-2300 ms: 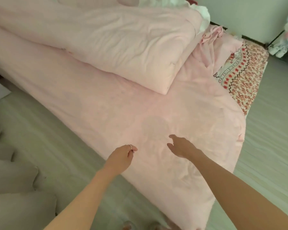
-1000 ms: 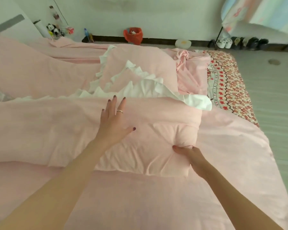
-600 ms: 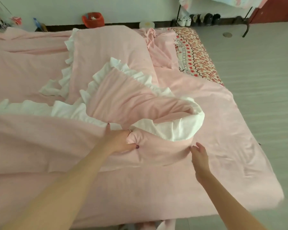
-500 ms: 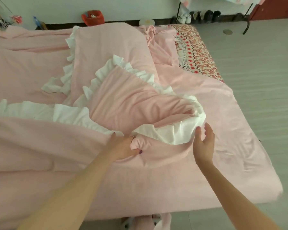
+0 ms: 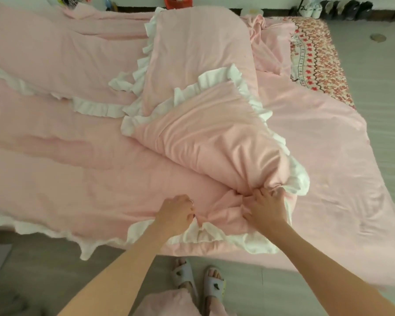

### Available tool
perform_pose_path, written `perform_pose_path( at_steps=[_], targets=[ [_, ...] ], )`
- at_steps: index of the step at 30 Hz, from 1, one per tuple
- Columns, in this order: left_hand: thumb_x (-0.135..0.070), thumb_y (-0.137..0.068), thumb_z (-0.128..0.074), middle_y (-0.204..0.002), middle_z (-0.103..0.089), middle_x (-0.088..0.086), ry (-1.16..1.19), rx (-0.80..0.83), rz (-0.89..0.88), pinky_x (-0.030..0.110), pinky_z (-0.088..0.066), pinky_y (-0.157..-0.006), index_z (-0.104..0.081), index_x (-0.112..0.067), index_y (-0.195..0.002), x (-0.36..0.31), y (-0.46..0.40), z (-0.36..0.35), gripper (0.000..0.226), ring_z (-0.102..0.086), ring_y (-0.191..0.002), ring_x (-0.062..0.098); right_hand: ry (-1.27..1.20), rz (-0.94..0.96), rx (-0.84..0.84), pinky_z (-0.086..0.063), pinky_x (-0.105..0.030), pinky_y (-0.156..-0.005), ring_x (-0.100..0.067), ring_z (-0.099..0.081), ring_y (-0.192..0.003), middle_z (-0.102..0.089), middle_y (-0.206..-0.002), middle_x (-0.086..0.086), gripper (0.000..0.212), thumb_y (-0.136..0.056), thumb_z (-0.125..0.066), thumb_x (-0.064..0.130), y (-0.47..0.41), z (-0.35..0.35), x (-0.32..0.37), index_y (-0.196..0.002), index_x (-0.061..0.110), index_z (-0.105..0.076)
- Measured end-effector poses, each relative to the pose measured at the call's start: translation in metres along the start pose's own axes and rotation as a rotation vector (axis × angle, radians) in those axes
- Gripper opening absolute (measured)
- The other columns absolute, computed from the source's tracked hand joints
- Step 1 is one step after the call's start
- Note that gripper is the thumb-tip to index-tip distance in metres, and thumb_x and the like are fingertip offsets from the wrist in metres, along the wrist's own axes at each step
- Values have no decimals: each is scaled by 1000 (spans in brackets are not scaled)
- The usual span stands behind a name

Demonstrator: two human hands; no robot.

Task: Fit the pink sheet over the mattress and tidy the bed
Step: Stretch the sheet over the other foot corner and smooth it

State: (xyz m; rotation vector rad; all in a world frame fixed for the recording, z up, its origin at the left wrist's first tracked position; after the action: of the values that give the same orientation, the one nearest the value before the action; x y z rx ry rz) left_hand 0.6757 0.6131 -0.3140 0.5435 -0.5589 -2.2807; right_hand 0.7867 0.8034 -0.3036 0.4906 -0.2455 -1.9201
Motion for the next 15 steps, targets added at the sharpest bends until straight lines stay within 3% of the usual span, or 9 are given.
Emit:
perform_pose_path(
  at_steps=[2, 4, 6, 9, 12, 15],
  targets=[
    [-41, -94, -42, -156, -12, 0, -83, -6, 125, 61, -6, -112, -27, -26, -144, 29, 5, -5, 55, -4, -146, 25, 8, 2, -213, -40, -48, -73, -26, -59, -87, -63, -96, -4, 26, -69, -66, 41, 0, 11, -5, -83, 19, -68],
    [-51, -92, -40, -159, 5, 0, -55, 208, 260, 66, -4, -109, -7, -34, -148, 63, 18, -27, 67, 7, -146, 29, -13, -24, -334, -39, -47, -70, -28, -58, -89, -60, -97, -7, 27, -65, -74, 33, 1, 20, -4, -81, 14, -64],
    [-49, -92, -41, -159, -9, 4, 53, 434, 307, 53, -18, -115, -11, -27, -149, 90, 40, -61, 68, -11, -145, 29, -12, -33, -360, -36, -51, -74, -29, -55, -101, -59, -102, -9, 20, -70, -70, 27, 0, 26, 11, -83, 13, -62],
    [-37, -95, -41, -145, -41, 8, 187, 581, 283, 33, -34, -104, -38, -13, -139, 100, 71, -92, 50, -41, -130, 26, -69, -28, -258, -26, -67, -88, -32, -51, -120, -57, -121, -14, 25, -70, -70, 21, 0, 23, 39, -92, 12, -64],
    [-30, -97, -36, -133, -52, 9, 275, 472, 296, 30, -39, -88, -48, -9, -130, 111, 74, -94, 41, -51, -111, 23, -29, 47, -201, -18, -69, -99, -32, -51, -124, -55, -130, -19, 41, -65, -78, 23, -7, 23, 73, -101, 8, -68],
    [-24, -94, -35, -102, -56, 3, 383, 236, 324, 26, -37, -69, -55, -14, -104, 130, 66, -74, 24, -52, -91, 21, -51, 184, -146, -31, -62, -102, -33, -52, -124, -55, -131, -18, 59, -62, -82, 34, -19, 42, 119, -113, 9, -65]
  ],
)
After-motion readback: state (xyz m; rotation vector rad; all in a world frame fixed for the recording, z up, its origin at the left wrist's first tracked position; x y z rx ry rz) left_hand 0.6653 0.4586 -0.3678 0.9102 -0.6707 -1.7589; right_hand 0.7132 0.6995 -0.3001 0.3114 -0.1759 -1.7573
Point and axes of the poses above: each hand's wrist, its own y-axis away from the middle knuckle, its own z-axis out of the back of the hand, x = y × z, the point moved 4 cm from there along -y, towards the middle knuckle
